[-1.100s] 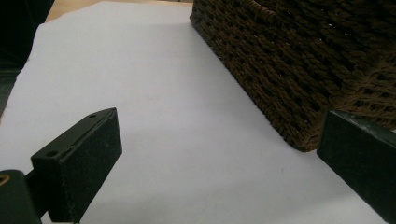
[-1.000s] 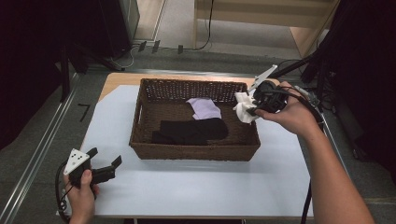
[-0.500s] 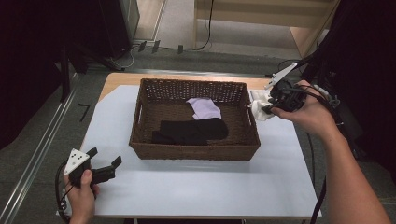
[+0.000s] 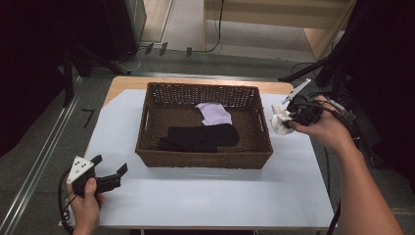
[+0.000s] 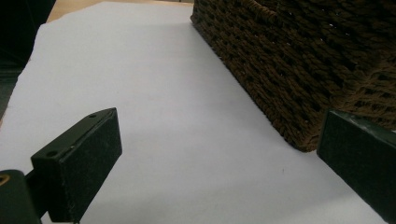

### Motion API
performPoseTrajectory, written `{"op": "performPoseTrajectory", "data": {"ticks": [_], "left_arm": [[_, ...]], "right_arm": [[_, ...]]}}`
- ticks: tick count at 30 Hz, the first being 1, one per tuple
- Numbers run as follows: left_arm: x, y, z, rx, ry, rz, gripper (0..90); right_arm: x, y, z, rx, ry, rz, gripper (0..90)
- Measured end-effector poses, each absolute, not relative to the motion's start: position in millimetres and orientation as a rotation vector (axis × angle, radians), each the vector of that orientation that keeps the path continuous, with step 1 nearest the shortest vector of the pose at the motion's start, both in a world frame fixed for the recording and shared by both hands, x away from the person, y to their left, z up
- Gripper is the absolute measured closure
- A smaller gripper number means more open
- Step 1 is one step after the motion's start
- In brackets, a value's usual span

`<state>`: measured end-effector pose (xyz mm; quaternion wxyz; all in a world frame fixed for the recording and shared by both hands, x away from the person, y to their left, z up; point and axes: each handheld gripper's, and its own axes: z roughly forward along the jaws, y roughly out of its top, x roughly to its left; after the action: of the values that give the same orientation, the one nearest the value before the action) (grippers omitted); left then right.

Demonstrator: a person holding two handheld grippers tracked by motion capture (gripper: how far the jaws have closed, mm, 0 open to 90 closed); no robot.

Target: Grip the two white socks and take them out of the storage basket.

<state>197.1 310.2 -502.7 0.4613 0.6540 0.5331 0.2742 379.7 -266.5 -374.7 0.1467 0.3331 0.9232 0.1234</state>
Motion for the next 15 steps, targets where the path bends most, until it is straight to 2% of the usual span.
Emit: {"op": "performPoseTrajectory", "data": {"ticks": [12, 14, 15], "left_arm": [[197.0, 310.2, -502.7, 1.61, 1.311, 0.678, 1.0], [197.0, 310.2, -502.7, 1.61, 1.311, 0.678, 1.0], [197.0, 310.3, -502.7, 1.611, 1.312, 0.678, 1.0]], "right_arm": [[383.5, -271.7, -421.3, 0.994, 2.679, 0.244, 71.3], [382.9, -273.9, -427.7, 0.982, 2.668, 0.234, 65.1], [382.4, -275.3, -430.2, 0.984, 2.664, 0.246, 57.0]]}}
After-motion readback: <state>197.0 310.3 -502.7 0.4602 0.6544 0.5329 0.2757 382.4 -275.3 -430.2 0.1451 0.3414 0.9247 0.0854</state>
